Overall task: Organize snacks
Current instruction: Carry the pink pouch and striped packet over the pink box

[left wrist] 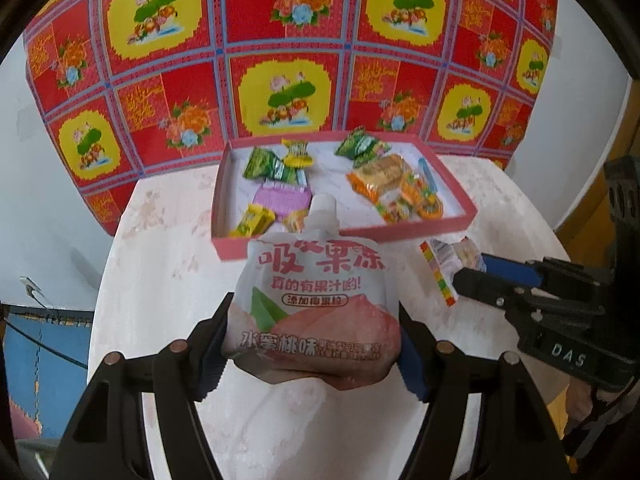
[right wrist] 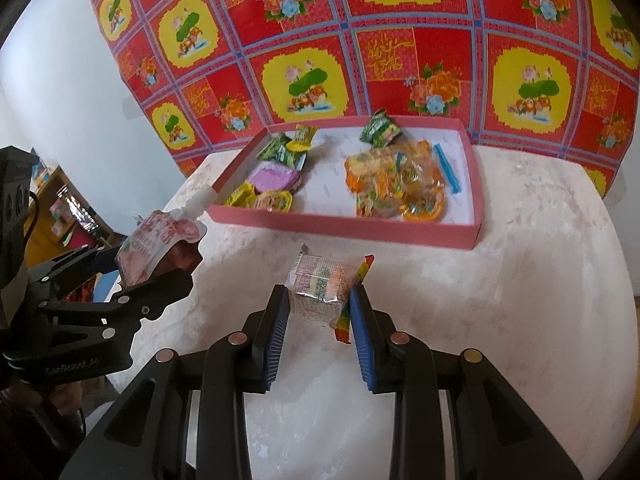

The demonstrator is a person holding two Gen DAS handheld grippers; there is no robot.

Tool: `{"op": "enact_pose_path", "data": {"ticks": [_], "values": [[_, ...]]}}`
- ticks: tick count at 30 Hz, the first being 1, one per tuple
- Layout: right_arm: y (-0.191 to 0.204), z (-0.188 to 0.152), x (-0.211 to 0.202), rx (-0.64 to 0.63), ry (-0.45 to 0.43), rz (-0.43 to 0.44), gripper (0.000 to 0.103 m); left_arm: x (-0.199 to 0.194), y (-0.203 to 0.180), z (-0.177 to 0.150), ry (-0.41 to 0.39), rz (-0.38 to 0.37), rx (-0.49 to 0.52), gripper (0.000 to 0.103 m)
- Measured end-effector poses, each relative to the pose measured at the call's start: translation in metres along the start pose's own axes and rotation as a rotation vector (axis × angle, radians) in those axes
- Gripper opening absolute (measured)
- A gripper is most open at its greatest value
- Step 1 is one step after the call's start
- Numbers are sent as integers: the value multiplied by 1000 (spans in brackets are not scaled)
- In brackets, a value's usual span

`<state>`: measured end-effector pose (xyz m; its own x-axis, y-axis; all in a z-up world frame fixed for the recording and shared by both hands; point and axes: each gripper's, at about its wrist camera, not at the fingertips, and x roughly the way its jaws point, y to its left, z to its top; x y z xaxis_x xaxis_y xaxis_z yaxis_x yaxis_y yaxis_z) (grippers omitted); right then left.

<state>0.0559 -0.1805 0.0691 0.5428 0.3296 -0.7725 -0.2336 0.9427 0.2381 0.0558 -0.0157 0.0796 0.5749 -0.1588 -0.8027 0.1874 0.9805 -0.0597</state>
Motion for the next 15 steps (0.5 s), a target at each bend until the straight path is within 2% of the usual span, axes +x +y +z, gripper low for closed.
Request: {"op": "enact_pose_path", "data": {"ticks": [15], "values": [[-10, 43, 5, 6, -39, -10, 32, 26, -4, 46, -24, -3, -41, 74]]}}
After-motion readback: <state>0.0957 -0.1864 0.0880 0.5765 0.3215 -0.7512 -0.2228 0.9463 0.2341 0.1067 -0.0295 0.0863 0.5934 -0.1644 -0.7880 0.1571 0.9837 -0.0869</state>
